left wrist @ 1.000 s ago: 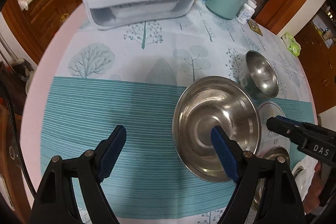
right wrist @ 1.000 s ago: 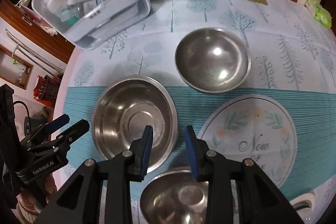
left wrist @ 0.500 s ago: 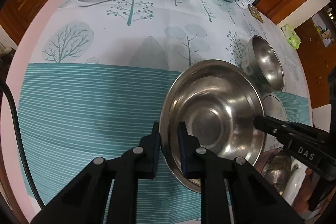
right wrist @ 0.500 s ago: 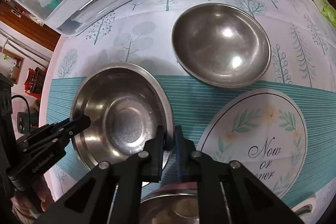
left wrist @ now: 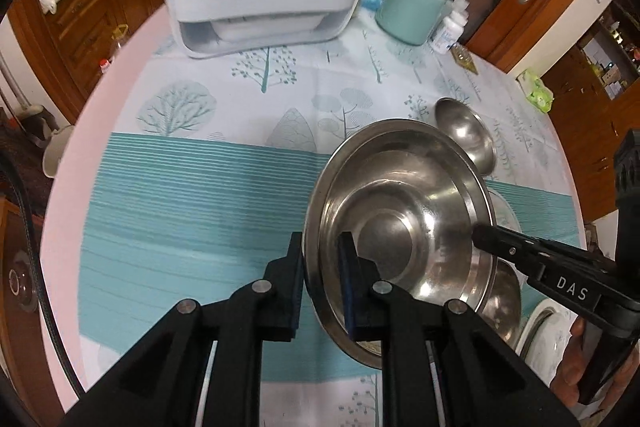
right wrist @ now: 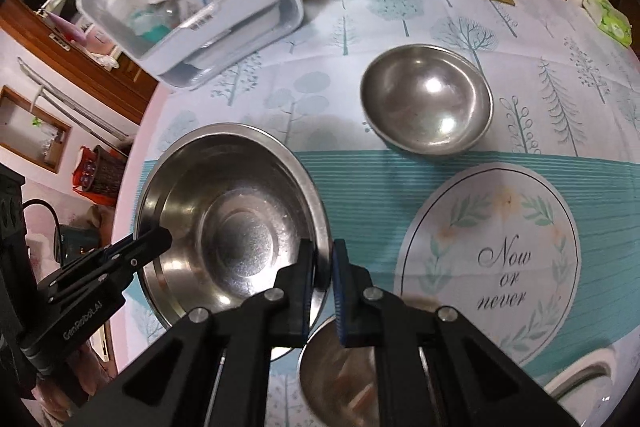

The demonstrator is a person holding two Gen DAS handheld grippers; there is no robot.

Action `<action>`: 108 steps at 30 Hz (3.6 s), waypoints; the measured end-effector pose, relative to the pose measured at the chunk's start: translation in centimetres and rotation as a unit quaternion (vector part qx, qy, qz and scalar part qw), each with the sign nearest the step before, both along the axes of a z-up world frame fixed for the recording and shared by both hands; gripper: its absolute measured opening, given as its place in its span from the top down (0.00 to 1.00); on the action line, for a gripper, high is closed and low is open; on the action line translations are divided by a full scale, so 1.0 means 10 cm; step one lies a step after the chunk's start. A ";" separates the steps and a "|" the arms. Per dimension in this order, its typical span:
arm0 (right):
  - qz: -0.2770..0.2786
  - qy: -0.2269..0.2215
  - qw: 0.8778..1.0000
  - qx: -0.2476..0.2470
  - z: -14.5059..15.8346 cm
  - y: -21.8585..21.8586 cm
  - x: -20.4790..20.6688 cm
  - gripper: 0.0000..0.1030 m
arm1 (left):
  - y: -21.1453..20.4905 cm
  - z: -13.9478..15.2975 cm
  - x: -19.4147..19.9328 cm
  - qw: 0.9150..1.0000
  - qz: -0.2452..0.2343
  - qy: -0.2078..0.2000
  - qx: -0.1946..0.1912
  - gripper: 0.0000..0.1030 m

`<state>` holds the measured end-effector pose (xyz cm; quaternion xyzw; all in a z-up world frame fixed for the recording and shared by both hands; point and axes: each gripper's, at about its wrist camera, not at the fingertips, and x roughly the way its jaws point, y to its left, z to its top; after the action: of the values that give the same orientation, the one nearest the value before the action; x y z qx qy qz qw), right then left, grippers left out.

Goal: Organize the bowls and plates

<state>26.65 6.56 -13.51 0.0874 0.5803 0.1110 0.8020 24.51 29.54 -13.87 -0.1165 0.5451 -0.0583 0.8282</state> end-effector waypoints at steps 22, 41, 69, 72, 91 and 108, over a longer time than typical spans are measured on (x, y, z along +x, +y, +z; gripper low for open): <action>0.082 -0.030 0.996 -0.015 0.39 -0.51 -1.79 0.91 | -0.74 0.44 -1.93 0.999 -0.035 0.013 0.028 0.87; 0.098 0.001 0.995 -0.038 0.07 -1.16 -2.49 0.89 | -1.50 0.11 -2.42 0.994 -0.080 0.060 0.054 0.87; 0.096 0.041 0.993 -0.057 -0.37 -0.90 -2.41 0.88 | -1.26 -0.43 -2.17 0.992 -0.047 0.099 0.057 0.86; 0.089 0.039 0.993 -0.061 -0.38 -0.87 -2.38 0.88 | -1.24 -0.45 -2.14 0.993 -0.049 0.096 0.056 0.85; 0.038 0.031 0.997 -0.063 -0.33 -1.01 -2.28 0.77 | -1.16 -0.30 -1.97 0.996 -0.046 0.050 0.064 0.40; 0.045 -0.024 0.997 -0.054 0.03 -1.07 -2.28 0.77 | -1.22 0.24 -1.98 0.995 -0.040 -0.026 0.083 0.26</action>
<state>3.82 -4.13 -13.24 0.0149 0.5691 0.1173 0.8137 4.73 17.33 -11.45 -0.0240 0.5302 -0.0486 0.8461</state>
